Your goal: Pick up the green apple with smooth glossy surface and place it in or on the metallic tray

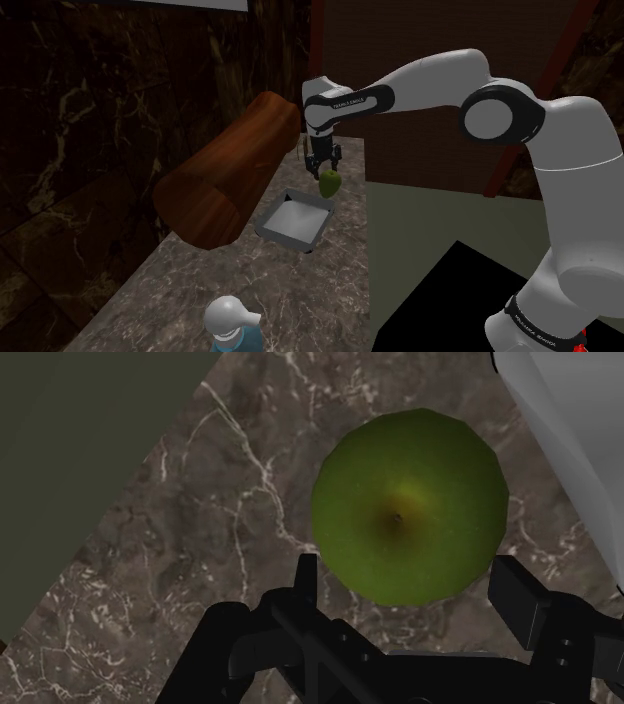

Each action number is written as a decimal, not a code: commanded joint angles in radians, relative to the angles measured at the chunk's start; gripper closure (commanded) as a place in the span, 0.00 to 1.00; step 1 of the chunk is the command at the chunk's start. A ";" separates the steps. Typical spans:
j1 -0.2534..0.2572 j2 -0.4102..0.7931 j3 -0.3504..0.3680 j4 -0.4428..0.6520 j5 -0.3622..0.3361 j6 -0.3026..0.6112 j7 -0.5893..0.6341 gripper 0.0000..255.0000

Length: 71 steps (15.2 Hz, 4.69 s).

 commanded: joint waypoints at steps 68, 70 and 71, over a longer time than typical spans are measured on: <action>0.227 -0.013 0.065 0.092 0.015 -0.124 0.269 0.00; 0.207 -0.036 0.060 0.051 0.017 -0.105 0.247 0.00; 0.208 -0.039 0.061 0.040 0.017 -0.098 0.248 0.00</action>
